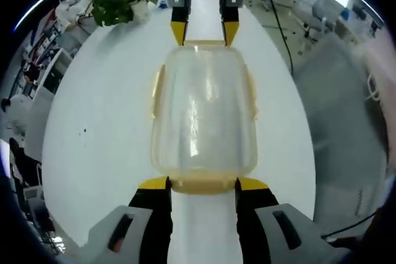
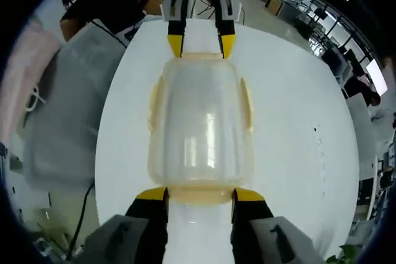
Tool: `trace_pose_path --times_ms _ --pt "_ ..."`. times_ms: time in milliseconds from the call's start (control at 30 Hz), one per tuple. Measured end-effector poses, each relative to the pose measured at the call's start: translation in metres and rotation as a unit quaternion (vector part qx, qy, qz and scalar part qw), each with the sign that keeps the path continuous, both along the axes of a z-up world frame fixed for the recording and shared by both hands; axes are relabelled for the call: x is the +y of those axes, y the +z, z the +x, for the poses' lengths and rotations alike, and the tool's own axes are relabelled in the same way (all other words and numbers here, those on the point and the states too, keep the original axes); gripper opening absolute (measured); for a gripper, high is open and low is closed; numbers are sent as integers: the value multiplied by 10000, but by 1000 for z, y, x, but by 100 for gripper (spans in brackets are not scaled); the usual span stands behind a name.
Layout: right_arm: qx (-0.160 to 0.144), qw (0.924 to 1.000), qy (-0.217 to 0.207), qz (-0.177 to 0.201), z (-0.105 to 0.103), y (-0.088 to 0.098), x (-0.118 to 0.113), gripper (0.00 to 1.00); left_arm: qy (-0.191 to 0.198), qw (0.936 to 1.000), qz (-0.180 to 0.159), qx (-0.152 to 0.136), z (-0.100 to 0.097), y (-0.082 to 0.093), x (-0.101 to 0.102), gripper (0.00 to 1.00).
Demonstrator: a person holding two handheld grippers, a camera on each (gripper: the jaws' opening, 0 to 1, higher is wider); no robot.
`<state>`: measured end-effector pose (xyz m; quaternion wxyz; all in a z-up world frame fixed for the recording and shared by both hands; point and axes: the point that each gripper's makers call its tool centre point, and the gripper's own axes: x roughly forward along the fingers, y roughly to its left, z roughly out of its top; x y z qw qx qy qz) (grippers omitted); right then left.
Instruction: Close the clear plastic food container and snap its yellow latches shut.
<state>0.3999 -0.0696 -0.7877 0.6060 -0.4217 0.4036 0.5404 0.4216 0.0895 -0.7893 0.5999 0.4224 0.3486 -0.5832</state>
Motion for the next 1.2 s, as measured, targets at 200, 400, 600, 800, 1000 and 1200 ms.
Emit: trace_pose_path --times_ms 200,400,600,800,1000,1200 --pt "7 10000 -23 -32 4 -4 -15 37 -46 10000 -22 22 3 -2 -16 37" --pt "85 9999 82 -75 6 -6 -26 37 25 9999 -52 84 2 -3 -27 37" --pt "86 9998 127 -81 10 -8 -35 37 87 9996 -134 224 3 -7 -35 37" --pt "137 9998 125 -90 11 -14 -42 37 74 9996 -102 252 5 -12 -42 37" --pt "162 9998 84 -96 13 -17 -51 37 41 9997 -100 239 8 -16 -51 37" --pt "193 9996 90 -161 16 -24 -57 37 71 9995 -109 273 10 -21 -57 37"
